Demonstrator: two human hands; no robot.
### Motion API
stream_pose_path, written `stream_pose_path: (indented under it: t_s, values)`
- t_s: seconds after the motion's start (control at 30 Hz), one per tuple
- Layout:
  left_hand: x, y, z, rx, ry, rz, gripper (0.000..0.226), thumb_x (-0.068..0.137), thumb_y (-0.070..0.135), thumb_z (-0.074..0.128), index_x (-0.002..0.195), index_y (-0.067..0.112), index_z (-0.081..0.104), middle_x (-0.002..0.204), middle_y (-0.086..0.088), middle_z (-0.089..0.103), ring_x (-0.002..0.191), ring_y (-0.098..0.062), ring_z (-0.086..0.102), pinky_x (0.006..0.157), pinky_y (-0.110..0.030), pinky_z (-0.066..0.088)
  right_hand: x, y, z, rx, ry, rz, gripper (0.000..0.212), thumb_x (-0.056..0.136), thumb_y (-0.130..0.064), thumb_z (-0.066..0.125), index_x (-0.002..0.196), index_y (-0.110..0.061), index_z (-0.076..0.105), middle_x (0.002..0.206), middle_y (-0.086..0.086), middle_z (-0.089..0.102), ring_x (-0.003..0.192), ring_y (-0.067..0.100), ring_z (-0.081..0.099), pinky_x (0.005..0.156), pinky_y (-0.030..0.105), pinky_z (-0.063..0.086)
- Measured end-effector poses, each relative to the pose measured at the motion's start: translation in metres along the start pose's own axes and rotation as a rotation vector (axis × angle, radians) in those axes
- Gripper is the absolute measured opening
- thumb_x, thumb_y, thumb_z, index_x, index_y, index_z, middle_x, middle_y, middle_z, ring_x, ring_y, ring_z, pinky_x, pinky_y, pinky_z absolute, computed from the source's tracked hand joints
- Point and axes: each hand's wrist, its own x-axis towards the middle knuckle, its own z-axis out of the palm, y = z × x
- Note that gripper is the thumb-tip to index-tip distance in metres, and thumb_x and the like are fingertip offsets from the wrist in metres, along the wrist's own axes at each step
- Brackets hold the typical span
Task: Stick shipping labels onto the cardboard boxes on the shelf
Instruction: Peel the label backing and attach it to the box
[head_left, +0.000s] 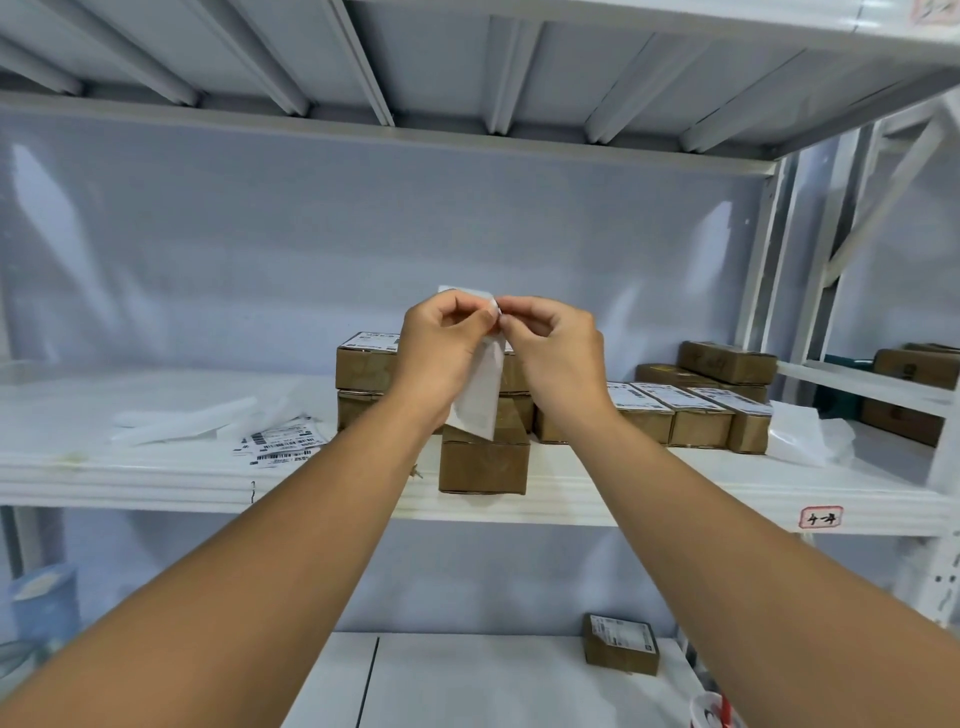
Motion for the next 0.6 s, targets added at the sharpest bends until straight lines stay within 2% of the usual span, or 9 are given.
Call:
stream_pose_path:
  t_s: [0.17,0.23,0.3,0.43,0.6]
  values:
    - [0.0000,-0.0082,-0.0024,0.122,0.020,0.028,0.015,0.091,0.014,0.059,0.083,0.022,0.068,0.085,0.011,0.066,0.083,-0.004,0.059,0.075,-0.017,0.046,0.0006,0.0024,0.0007,0.001,0.003,0.005,0.013,0.089,-0.014,0.065,0.096,-0.018,0.074,0.086,-0.010,0.069,0.079,-0.005,0.063,0.066,0.001,0.043]
    - [0.0002,-0.0104,-0.0015,0.210,0.043,0.050,0.017,0.091,0.019,0.059,0.081,0.029,0.067,0.088,0.014,0.066,0.089,-0.009,0.060,0.081,-0.027,0.048,-0.0001,0.0039,0.0018,0.002,0.004,0.005,0.012,0.088,-0.015,0.066,0.096,-0.018,0.074,0.085,-0.010,0.070,0.080,-0.005,0.064,0.067,0.002,0.044]
    - [-0.0010,-0.0098,0.0001,0.272,0.077,0.070,0.017,0.090,0.022,0.059,0.079,0.033,0.066,0.089,0.015,0.067,0.093,-0.011,0.060,0.084,-0.032,0.049,-0.0004,0.0047,0.0024,-0.010,0.016,-0.001,0.011,0.088,-0.015,0.066,0.095,-0.019,0.074,0.084,-0.011,0.069,0.081,-0.003,0.065,0.071,0.005,0.047]
    - [-0.0013,-0.0058,0.0019,0.355,0.131,0.127,0.019,0.085,0.020,0.060,0.072,0.032,0.066,0.082,0.016,0.066,0.089,-0.009,0.062,0.079,-0.029,0.051,-0.0005,0.0048,0.0024,-0.055,0.031,-0.040,0.011,0.088,-0.015,0.066,0.093,-0.018,0.075,0.081,-0.012,0.068,0.084,0.002,0.066,0.078,0.013,0.050]
    - [-0.0003,-0.0053,0.0002,0.360,0.094,0.134,0.019,0.083,0.020,0.062,0.069,0.032,0.064,0.080,0.016,0.065,0.085,-0.008,0.061,0.075,-0.028,0.051,0.0009,0.0052,-0.0009,-0.060,0.011,-0.050,0.010,0.088,-0.016,0.066,0.091,-0.021,0.075,0.079,-0.015,0.068,0.083,0.000,0.065,0.076,0.011,0.049]
